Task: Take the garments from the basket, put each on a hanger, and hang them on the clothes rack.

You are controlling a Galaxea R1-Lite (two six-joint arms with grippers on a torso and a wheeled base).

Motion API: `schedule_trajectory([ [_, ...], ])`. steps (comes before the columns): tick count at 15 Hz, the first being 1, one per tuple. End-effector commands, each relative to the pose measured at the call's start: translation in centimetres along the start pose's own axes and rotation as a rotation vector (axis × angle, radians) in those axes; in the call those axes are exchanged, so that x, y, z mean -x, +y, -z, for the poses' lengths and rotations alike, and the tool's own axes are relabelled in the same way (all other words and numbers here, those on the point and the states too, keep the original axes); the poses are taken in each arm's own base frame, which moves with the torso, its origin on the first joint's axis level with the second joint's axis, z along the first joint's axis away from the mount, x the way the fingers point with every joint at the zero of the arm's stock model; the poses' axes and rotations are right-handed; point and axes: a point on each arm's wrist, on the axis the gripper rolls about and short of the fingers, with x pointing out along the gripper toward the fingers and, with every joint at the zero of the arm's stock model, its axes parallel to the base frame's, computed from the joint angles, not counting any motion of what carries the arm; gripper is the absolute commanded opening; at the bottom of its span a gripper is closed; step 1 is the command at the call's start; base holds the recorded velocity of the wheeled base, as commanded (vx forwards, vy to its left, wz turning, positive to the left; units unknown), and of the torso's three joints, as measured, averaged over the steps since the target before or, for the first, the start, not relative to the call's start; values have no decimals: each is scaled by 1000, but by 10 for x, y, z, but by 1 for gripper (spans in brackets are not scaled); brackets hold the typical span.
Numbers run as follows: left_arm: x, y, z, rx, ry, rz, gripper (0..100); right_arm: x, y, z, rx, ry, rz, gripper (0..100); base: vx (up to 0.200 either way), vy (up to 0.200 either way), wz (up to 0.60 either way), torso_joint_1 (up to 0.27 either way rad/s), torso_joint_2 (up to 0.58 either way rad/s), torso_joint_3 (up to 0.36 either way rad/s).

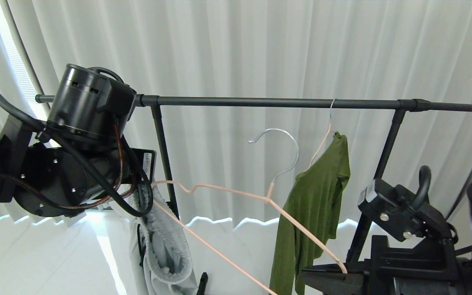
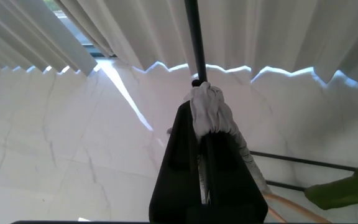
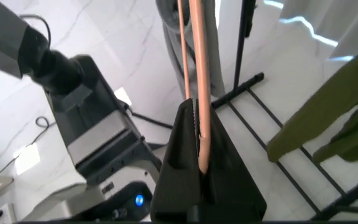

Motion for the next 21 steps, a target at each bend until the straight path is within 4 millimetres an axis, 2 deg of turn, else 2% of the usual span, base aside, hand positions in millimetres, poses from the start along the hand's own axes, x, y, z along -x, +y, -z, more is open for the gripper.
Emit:
schedule_trajectory([
  [1, 4, -1, 0, -2, -8, 11, 0, -16, -2, 2, -3, 25, 8, 0, 0, 0, 0, 0, 0, 0],
  [5, 9, -8, 1, -17, -17, 43, 0, -44, -9, -5, -13, -9, 98, 0, 0, 0, 0, 0, 0, 0],
  [11, 15, -18, 3, 7, -23, 74, 0, -65, -12, -8, -15, -61, 118, 0, 0, 0, 0, 0, 0, 0],
  [13, 14, -18, 3, 13, -22, 68, 0, -67, -11, -8, -20, -64, 137, 0, 0, 0, 0, 0, 0, 0],
  [17, 11, -15, -4, 63, -32, 44, 0, -54, 13, -4, -77, -53, 74, 0, 0, 0, 0, 0, 0, 0],
  [19, 10, -17, -7, 87, -36, 44, 0, -57, 25, 0, -99, -37, 33, 0, 0, 0, 0, 0, 0, 0],
  [21, 10, -17, -8, 88, -37, 44, 0, -70, 26, 6, -102, -20, 54, 0, 0, 0, 0, 0, 0, 0],
])
